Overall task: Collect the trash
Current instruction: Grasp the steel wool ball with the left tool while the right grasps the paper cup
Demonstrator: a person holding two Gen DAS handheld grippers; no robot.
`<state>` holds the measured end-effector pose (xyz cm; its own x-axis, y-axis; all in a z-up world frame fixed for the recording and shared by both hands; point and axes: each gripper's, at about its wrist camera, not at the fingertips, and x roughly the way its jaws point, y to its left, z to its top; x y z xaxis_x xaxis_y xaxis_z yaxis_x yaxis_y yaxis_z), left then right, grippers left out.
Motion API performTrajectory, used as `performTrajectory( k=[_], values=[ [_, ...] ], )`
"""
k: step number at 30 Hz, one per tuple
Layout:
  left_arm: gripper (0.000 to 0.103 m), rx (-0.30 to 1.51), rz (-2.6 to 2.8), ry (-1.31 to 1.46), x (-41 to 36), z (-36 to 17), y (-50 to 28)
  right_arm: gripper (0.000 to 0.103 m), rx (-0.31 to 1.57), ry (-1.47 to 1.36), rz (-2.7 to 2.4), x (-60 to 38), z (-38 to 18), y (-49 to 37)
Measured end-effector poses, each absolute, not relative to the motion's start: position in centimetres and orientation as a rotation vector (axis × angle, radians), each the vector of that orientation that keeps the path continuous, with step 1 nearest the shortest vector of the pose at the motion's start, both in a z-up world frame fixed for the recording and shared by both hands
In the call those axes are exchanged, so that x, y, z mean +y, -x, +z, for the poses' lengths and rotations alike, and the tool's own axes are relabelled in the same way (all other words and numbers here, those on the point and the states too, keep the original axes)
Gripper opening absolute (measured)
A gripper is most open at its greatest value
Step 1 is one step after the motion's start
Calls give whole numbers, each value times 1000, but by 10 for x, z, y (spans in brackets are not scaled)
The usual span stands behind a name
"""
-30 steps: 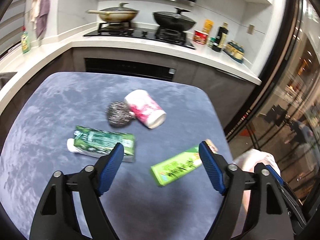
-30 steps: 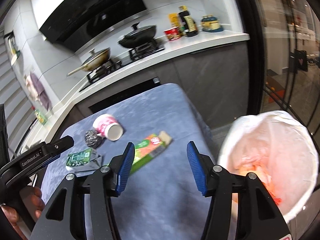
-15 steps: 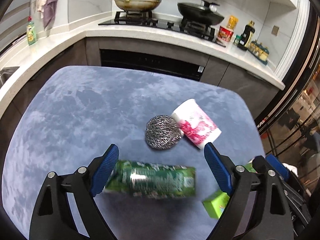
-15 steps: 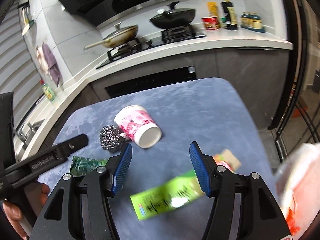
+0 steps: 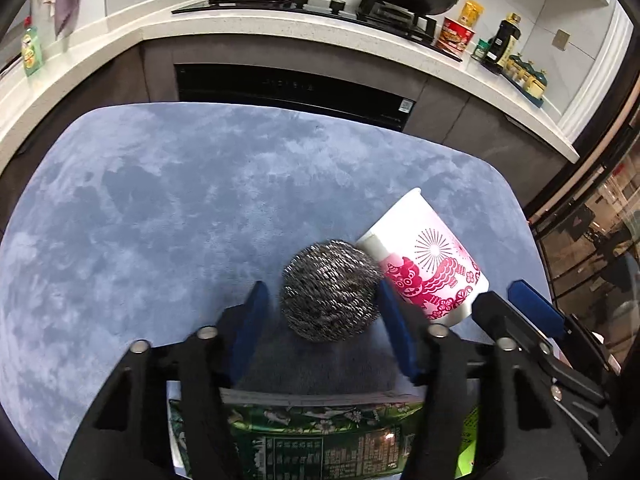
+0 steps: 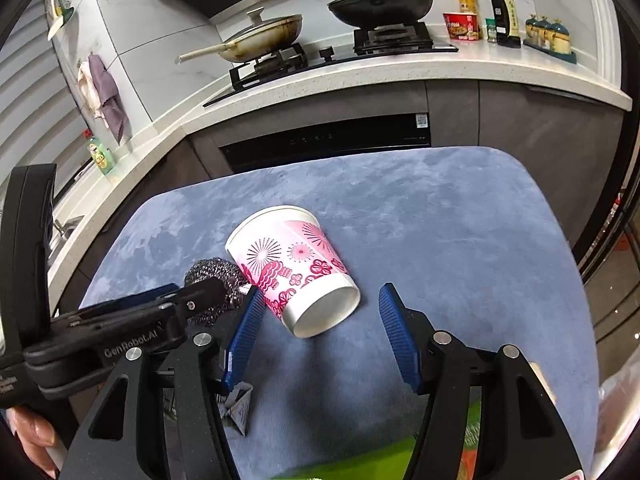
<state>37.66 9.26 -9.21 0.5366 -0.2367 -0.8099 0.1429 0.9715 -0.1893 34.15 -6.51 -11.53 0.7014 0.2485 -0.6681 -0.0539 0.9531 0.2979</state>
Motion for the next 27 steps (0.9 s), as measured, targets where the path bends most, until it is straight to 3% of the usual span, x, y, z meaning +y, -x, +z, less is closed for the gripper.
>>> performTrajectory(
  k=[2, 12, 22, 27],
  values=[
    [41, 971, -232, 100, 91, -90, -376, 58, 782, -254, 177, -62, -117, -346],
    [36, 970, -246, 135, 101, -87, -379, 59, 840, -206, 211, -51, -125, -371],
    [52, 1006, -253, 183, 105, -96, -397, 61, 900, -319, 268, -63, -138, -388],
    [52, 1038, -287, 254, 107, -104, -406, 62, 914, -338, 280, -64, -140, -389]
  ],
)
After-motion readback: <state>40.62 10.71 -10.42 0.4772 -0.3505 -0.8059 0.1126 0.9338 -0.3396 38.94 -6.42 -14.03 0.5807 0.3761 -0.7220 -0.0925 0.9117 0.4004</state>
